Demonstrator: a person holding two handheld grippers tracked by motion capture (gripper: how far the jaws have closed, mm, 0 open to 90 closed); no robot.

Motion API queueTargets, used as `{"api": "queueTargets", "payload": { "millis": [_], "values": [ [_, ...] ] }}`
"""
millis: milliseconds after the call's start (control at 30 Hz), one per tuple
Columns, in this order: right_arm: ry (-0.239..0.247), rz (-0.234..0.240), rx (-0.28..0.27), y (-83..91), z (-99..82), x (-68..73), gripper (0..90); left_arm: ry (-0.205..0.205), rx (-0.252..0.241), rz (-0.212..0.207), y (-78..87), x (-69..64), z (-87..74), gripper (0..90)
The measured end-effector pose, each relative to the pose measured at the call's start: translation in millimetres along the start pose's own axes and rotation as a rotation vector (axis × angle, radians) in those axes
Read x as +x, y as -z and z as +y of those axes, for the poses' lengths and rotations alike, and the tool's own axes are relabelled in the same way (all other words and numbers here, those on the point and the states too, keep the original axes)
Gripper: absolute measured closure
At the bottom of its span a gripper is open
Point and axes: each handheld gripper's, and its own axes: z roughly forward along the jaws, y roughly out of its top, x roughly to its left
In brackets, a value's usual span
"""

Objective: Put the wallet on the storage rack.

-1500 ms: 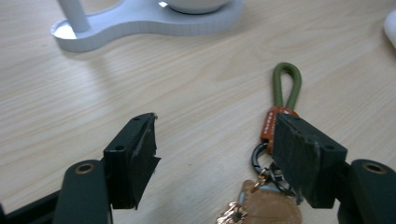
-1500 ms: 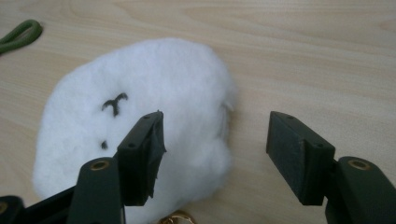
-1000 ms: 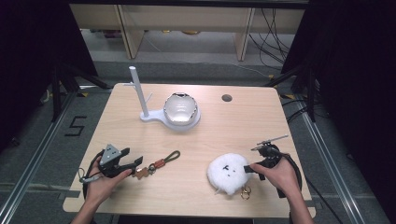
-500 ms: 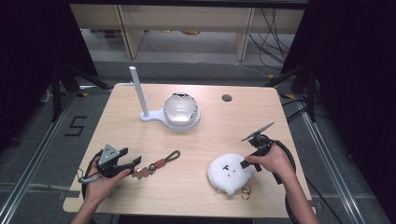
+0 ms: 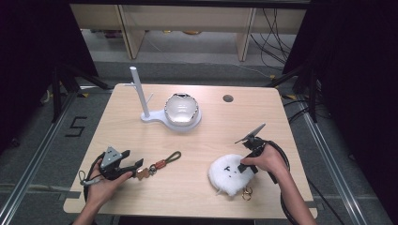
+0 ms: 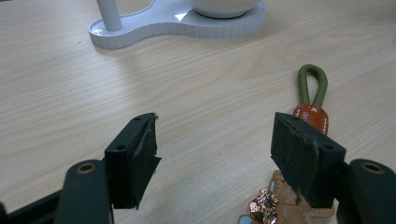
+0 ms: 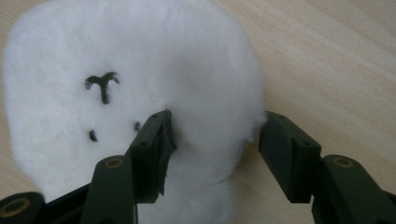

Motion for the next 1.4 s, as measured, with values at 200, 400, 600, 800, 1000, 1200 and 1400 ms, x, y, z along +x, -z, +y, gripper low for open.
{"api": "queueTargets", "payload": {
  "millis": [200,400,600,800,1000,1200,1400],
  "values": [
    [0.035,-0.013,0.023,-4.6,3.3,2.4,53.9,0.003,0.010,-0.001,0.3,-0.4,-1.6,30.9],
    [0.041,0.010,0.047,-5.8,4.5,3.2,66.0,0.004,0.012,-0.005,-0.1,0.3,-3.1,31.1],
    [0.012,0.029,0.053,-4.2,2.3,5.2,75.4,0.004,0.016,-0.005,-0.8,-0.6,-3.9,31.2],
    [0.032,0.030,0.007,-1.6,-0.5,3.8,78.7,0.009,0.007,-0.012,-1.0,0.2,-4.2,31.2],
    [-0.028,0.063,-0.035,12.5,-7.3,8.6,79.4,0.025,0.009,-0.008,-0.4,0.6,-3.9,31.3],
    [0.008,0.056,-0.141,24.3,-12.9,10.5,79.7,0.017,0.009,-0.014,-0.7,0.6,-4.1,31.4],
    [-0.034,0.046,-0.209,36.5,-14.8,15.4,79.7,0.026,0.006,-0.013,-0.9,0.2,-4.2,31.4]
  ]
}}
